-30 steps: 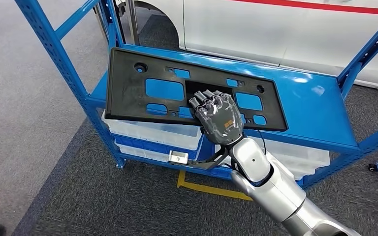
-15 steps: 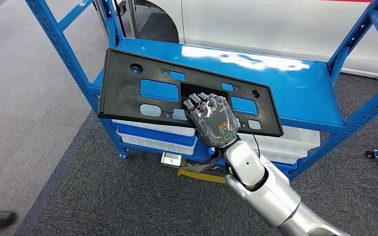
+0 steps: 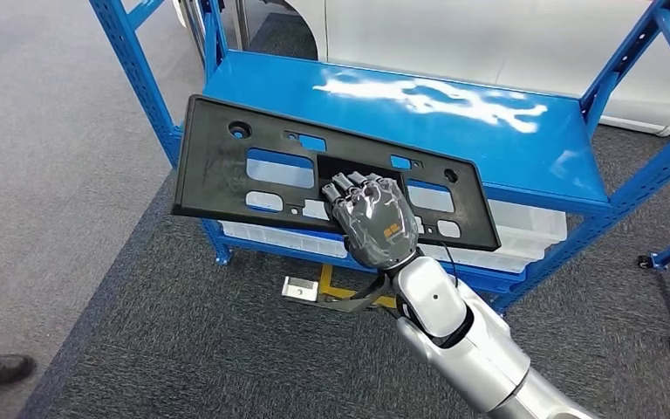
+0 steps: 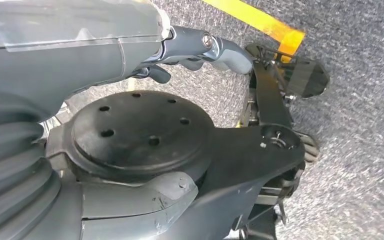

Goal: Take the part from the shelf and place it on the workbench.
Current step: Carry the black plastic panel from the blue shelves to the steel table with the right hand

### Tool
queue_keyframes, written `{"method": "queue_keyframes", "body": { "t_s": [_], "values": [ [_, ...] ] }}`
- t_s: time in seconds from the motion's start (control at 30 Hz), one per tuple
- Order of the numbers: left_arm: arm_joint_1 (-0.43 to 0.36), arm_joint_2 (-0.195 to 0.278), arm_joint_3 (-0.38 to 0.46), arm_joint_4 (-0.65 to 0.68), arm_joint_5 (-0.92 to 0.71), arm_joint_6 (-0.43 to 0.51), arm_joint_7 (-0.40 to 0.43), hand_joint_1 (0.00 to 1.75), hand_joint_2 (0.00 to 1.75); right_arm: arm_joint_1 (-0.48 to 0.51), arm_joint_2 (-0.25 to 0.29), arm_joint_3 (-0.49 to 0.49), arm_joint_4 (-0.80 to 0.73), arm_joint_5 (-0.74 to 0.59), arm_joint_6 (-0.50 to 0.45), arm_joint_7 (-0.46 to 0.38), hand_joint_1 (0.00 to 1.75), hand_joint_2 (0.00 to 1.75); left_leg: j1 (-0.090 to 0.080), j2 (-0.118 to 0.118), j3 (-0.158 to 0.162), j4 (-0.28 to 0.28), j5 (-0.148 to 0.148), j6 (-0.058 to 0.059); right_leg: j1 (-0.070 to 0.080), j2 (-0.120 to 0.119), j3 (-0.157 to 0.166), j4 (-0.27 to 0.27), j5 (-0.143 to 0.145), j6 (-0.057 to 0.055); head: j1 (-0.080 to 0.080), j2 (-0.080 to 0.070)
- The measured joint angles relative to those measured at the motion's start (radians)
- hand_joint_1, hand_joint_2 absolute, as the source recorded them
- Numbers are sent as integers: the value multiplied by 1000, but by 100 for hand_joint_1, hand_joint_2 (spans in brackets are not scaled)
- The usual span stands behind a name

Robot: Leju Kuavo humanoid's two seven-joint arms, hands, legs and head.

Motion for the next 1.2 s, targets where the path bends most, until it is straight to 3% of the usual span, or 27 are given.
{"method": "queue_keyframes", "body": {
  "t_s": [0.03,0.07,0.13,0.17,0.23,0.27,0.33,0.4,0.47,0.53,0.57,0.63,0.7,0.77,0.83,0.9,0.97,1.03,1.07,1.1,1.2],
  "values": [
    [0,0,0,0,0,-1,0,0,175,4,0,0,0,1,2,0,173,175,-1,7,-2,3,0,0,0,0,-10,33,-7,1,0,0],
    [1,0,0,0,0,-1,0,0,175,8,1,-1,0,1,4,1,173,175,-1,14,-4,6,-1,0,0,0,0,27,4,-1,0,0],
    [0,0,0,0,0,-2,0,0,175,10,3,-4,-4,2,4,2,173,175,-2,27,-4,13,-6,-3,4,-17,70,-85,59,-9,0,0],
    [0,0,0,0,0,-3,0,0,175,9,4,-6,-6,2,4,2,173,175,-4,34,-3,15,-9,-6,11,-40,107,-148,78,-17,0,0],
    [2,0,0,0,0,-4,0,0,175,7,9,-10,-11,2,4,4,173,175,-9,50,-4,21,-15,-15,25,-73,141,-219,87,-33,0,0],
    [2,0,0,0,0,-4,0,0,175,6,11,-11,-13,2,5,4,173,175,-12,61,-5,22,-16,-19,30,-74,140,-223,83,-38,0,0],
    [1,0,0,0,0,-4,0,0,175,8,13,-15,-16,2,9,6,173,175,-12,73,-3,25,-25,-30,27,-50,138,-230,86,-47,0,0],
    [0,2,0,0,0,-3,0,0,175,8,19,-21,-20,2,15,7,173,175,-8,36,-17,66,-60,-39,18,-27,139,-239,93,-58,0,0],
    [2,3,0,0,0,-2,0,0,175,8,28,-25,-23,3,20,8,173,175,-5,-12,-68,177,-122,-46,15,-3,137,-241,99,-66,-1,0],
    [5,4,0,0,0,2,0,0,175,13,33,-26,-24,4,23,9,173,175,-4,-24,-118,280,-155,-50,15,23,131,-236,101,-70,-1,0],
    [5,4,0,0,0,4,0,0,175,16,34,-26,-25,4,26,9,173,175,-4,-26,-123,287,-143,-52,14,37,128,-232,101,-70,-1,0],
    [4,4,0,0,0,9,0,0,175,21,35,-28,-29,5,33,9,173,175,1,-37,-87,205,-78,-53,11,63,121,-219,100,-67,-1,0],
    [4,4,0,0,0,13,2,0,175,24,38,-31,-38,6,40,9,173,175,7,-83,-43,101,-36,-51,10,88,109,-203,101,-58,0,0],
    [5,4,0,0,0,15,5,0,175,28,42,-37,-48,8,45,9,173,175,7,-113,-31,66,-34,-43,10,111,94,-196,108,-42,0,0],
    [5,3,0,0,0,18,9,0,175,35,45,-43,-58,12,52,9,173,175,7,-93,-32,61,-25,-30,8,124,85,-199,117,-27,0,0],
    [4,1,0,1,0,23,15,0,175,41,47,-45,-70,19,63,8,173,175,10,-66,-34,54,-14,-13,9,84,68,-167,92,-16,2,0],
    [6,0,0,1,0,27,20,0,175,45,53,-44,-83,26,73,8,173,175,9,-39,-39,52,-9,-4,8,28,25,-64,27,-9,5,0],
    [9,-1,0,1,0,30,23,0,175,53,59,-43,-90,32,77,8,173,175,7,-10,-42,53,-8,-3,3,14,-18,48,-22,-2,6,0],
    [10,-1,0,2,0,30,24,0,175,57,61,-43,-92,34,78,8,173,175,7,5,-43,53,-8,-4,1,11,-19,67,-24,-1,6,0],
    [9,-1,0,2,0,30,24,0,175,61,61,-43,-94,35,79,8,173,175,7,18,-43,53,-8,-4,0,7,1,43,-8,-1,6,0],
    [6,-2,-1,2,0,31,24,0,175,66,65,-43,-112,38,84,12,173,175,4,52,-40,53,-11,-12,10,-40,118,-151,55,-16,5,0]
  ]
}}
